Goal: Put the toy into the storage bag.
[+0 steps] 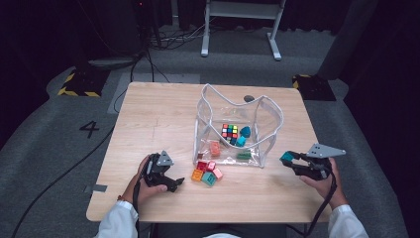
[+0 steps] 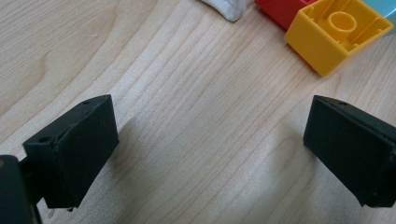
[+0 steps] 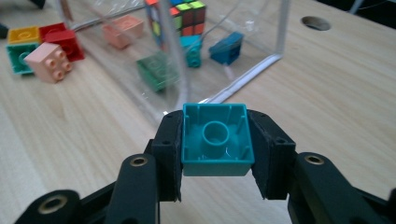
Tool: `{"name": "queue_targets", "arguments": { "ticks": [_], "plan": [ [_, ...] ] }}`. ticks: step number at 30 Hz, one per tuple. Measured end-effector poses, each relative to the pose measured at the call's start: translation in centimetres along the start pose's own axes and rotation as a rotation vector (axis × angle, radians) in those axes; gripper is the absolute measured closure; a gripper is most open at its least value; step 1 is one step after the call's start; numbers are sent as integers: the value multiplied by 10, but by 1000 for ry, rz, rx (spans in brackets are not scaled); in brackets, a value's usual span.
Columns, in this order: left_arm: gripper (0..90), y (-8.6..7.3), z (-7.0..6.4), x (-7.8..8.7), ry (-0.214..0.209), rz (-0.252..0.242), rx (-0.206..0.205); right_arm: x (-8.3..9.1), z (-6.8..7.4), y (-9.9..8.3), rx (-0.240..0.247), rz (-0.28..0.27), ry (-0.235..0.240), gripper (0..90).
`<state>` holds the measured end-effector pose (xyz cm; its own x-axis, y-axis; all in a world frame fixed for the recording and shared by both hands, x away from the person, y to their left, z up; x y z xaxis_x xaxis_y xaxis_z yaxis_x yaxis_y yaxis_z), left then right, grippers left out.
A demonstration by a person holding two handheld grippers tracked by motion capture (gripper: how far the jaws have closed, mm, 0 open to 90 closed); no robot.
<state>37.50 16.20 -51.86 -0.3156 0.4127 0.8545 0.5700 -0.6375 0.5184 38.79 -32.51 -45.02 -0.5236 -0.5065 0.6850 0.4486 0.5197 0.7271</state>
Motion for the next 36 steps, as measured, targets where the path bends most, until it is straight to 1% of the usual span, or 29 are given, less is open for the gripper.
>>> {"name": "queue_targets", "arguments": {
  "ticks": [2, 4, 6, 9, 10, 12, 13, 14, 16, 17, 18, 19, 20, 21, 22, 23, 24, 25, 26, 27, 28, 29, 32, 33, 34, 36],
  "plan": [
    [32, 0, 0, 0, 2, 0, -1, 4, -6, 4, -3, -8, -7, 591],
    [33, 0, 0, 0, 1, 0, 0, 9, -12, 8, -3, -4, -22, 590],
    [32, 0, 0, 0, 3, 1, -2, 14, -18, 13, -11, -15, -24, 590],
    [32, 0, 0, 0, 2, 1, -2, 24, -27, 23, -14, -35, -51, 591],
    [32, 0, 0, 0, 6, 1, -3, 24, -27, 23, -14, -35, -51, 591],
    [32, 0, 0, 0, 3, 0, -2, 30, -32, 30, -14, -49, -66, 591],
    [32, 0, 0, 0, -1, 0, 0, 36, -36, 38, -12, -62, -72, 592],
    [30, 0, 0, -1, -6, 1, 5, 37, -37, 40, -8, -62, -74, 591],
    [25, 1, 0, -1, -7, 3, 5, 38, -38, 44, -8, -64, -79, 591],
    [24, 1, 0, 0, 2, 6, -4, 40, -40, 51, 3, -65, -83, 591],
    [24, 1, 0, 0, 2, 6, -4, 40, -40, 51, 3, -65, -83, 591],
    [23, 1, 0, 0, 2, 6, -4, 43, -42, 57, 5, -77, -86, 591],
    [23, 1, 0, 0, 2, 6, -4, 43, -42, 57, 5, -77, -86, 591],
    [23, 1, 0, 0, 1, 5, -3, 46, -44, 63, 2, -88, -74, 591],
    [24, 1, 0, 0, 1, 5, -3, 46, -44, 63, 2, -88, -74, 591],
    [24, 1, 0, 0, 0, 5, -3, 49, -46, 69, 6, -96, -83, 591],
    [23, 1, 0, 0, 0, 5, -3, 49, -46, 69, 6, -96, -83, 591],
    [24, 1, 0, 0, 2, 5, -4, 51, -47, 76, 11, -103, -80, 591],
    [23, 1, 0, 0, 2, 5, -4, 51, -47, 76, 11, -103, -80, 591],
    [23, 1, 0, 0, 1, 5, -3, 52, -47, 78, 17, -105, -86, 591],
    [23, 1, 0, 0, 1, 5, -2, 54, -47, 85, 26, -110, -89, 592],
    [24, 1, 0, 0, 0, 5, -2, 54, -47, 89, 29, -111, -85, 591],
    [24, 1, 0, 0, 1, 6, -4, 55, -47, 100, 51, -114, -93, 591],
    [23, 1, 0, 0, 1, 6, -4, 55, -47, 100, 51, -114, -93, 591],
    [23, 1, 0, 0, 3, 5, -4, 56, -46, 108, 69, -115, -101, 592],
    [24, 1, 0, 0, 0, 5, -2, 56, -43, 117, 79, -110, -103, 592]
  ]
}}
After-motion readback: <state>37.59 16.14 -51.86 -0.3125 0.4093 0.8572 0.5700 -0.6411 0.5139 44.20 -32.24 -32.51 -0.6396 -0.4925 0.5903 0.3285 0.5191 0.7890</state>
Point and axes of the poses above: each handheld gripper's, and its own axes: x roughly backward along the jaws, y roughly out of its top, z roughly to its left, the point moved 2 cm from there along -x, roughly forward along the jaws, and after that the axes turned 10 degrees about z, right-handed, at the moved point
